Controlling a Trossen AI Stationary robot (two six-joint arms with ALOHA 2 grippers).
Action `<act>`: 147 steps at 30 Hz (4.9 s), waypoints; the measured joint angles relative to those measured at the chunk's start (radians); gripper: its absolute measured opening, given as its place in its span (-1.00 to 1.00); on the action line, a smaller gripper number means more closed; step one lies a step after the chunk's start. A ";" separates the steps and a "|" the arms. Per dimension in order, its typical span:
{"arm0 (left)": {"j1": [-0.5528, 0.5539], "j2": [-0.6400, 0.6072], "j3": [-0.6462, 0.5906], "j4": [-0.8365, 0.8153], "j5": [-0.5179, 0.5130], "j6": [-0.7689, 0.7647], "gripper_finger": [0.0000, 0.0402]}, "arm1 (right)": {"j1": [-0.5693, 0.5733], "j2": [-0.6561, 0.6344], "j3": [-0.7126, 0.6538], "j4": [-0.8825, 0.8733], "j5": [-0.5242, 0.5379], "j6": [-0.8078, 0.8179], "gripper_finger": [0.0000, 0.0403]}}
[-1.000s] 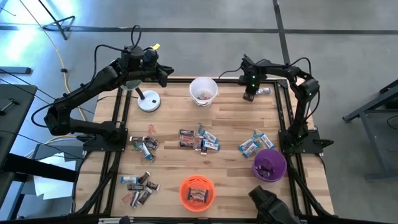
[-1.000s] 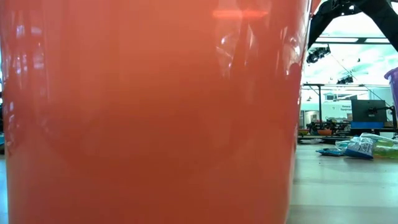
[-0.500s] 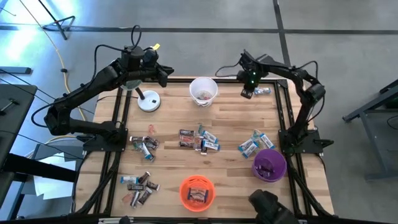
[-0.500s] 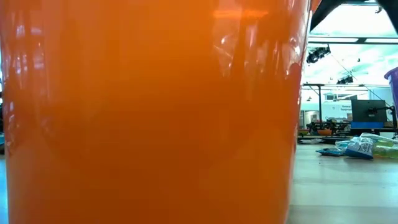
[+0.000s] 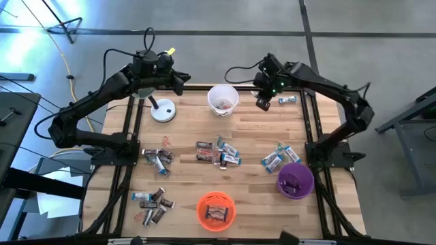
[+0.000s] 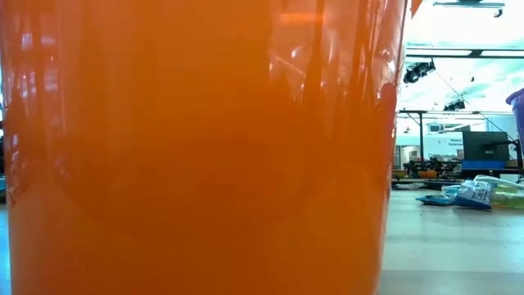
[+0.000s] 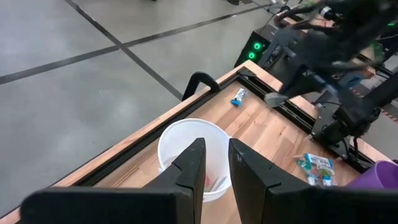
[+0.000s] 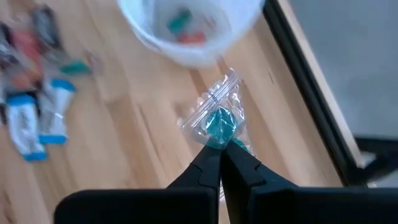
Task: Organize candy in baskets
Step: Put the blue gummy into the white bucket, then put the white chocolate bar into the orange bucket
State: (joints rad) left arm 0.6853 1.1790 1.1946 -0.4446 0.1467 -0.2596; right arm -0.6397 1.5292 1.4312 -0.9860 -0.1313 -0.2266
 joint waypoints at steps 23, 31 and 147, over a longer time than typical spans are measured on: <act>0.000 0.000 0.000 -0.002 0.001 0.081 -0.72 | 0.175 0.202 0.000 0.466 0.022 0.096 -0.99; 0.000 0.000 0.000 -0.004 0.056 0.101 -0.72 | 0.164 0.227 0.000 0.576 0.008 0.037 -0.61; 0.001 0.000 0.000 -0.007 0.049 0.139 -0.72 | -0.390 0.528 -0.104 -0.108 0.337 -0.268 -0.31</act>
State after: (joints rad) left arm 0.6861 1.1790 1.1942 -0.4515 0.1955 -0.1204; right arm -1.0301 2.0570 1.3273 -1.0936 0.2059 -0.4947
